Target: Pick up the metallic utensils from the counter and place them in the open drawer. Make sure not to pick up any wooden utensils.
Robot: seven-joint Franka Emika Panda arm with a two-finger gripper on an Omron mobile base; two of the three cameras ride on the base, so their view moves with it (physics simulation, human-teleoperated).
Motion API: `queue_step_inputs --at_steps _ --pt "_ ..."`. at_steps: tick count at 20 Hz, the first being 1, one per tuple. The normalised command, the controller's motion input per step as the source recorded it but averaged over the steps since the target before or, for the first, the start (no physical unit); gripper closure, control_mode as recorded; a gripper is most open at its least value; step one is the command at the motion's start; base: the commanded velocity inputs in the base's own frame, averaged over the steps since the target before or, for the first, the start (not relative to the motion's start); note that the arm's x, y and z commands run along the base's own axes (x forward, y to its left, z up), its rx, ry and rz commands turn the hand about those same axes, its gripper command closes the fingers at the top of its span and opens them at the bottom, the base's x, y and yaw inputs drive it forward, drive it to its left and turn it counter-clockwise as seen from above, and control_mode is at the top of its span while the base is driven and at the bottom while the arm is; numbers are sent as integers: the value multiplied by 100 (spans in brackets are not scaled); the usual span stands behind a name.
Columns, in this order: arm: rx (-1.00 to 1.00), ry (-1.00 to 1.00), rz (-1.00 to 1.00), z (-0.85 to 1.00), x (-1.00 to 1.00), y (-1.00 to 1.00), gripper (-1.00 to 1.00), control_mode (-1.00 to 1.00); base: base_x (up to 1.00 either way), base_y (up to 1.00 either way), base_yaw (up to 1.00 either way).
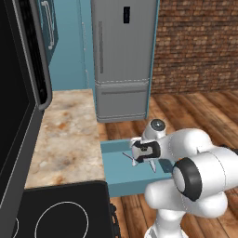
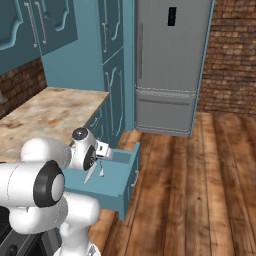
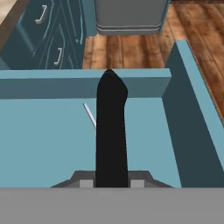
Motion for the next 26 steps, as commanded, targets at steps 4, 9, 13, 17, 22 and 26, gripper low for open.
queue_step_inputs --at_steps 4,9,13,17,22,26 --pt "0 2 0 -32 20 0 100 -100 0 0 0" --pt "0 5 0 -31 29 0 100 -100 0 0 0" --pt "0 5 0 -27 39 0 100 -100 0 0 0" --pt "0 5 0 -24 45 0 100 -100 0 0 0" --pt "0 1 0 -28 38 0 100 -100 0 0 0" --pt "0 0 0 -31 24 0 100 -100 0 0 0"
